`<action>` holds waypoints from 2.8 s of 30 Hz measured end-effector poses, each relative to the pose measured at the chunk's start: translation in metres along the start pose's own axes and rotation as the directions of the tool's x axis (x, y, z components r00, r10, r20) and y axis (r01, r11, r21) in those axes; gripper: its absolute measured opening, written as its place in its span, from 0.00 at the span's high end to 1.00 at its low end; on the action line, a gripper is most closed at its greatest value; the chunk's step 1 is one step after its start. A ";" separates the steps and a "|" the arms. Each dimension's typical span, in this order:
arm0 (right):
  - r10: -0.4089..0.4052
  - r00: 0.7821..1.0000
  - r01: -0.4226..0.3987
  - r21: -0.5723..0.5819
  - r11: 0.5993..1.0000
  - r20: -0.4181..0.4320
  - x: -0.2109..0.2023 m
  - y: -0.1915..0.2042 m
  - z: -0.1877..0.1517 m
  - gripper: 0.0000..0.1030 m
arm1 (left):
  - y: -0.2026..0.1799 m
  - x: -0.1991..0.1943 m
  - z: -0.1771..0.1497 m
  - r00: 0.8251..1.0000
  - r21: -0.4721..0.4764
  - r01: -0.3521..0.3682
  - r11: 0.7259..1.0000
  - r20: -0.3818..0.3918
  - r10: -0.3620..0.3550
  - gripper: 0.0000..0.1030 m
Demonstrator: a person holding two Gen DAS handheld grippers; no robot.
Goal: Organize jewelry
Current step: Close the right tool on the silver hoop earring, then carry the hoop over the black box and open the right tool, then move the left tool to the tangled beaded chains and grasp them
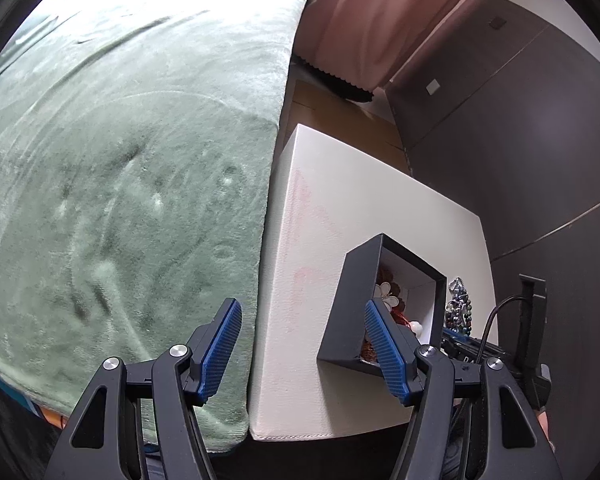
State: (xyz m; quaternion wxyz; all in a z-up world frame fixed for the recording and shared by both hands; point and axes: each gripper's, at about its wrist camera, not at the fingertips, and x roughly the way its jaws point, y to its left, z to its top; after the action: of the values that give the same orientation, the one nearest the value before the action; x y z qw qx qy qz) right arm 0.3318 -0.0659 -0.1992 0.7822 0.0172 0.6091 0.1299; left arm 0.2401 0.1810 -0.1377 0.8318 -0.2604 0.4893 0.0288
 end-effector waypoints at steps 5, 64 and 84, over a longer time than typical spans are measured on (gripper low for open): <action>-0.078 0.997 0.079 -0.056 0.995 0.019 0.000 0.005 -0.002 0.97 | 0.000 0.000 0.000 1.000 -0.004 0.004 1.000 0.001 -0.004 0.37; 0.154 0.887 -0.280 0.243 0.929 0.436 -0.159 -0.168 -0.086 0.08 | -0.225 0.068 -0.046 0.995 0.351 0.034 0.936 -0.095 0.000 0.40; 0.078 0.921 -0.217 0.339 0.916 0.381 -0.131 -0.215 -0.092 0.20 | -0.263 0.171 -0.053 0.962 0.435 -0.059 0.898 -0.214 0.167 0.82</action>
State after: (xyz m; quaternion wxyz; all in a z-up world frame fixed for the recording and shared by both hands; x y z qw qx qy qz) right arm 0.2536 -0.3155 -0.1382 0.8502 0.2361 0.4659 0.0656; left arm 0.3660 -0.1056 -0.1932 0.7982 -0.0454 0.5975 -0.0623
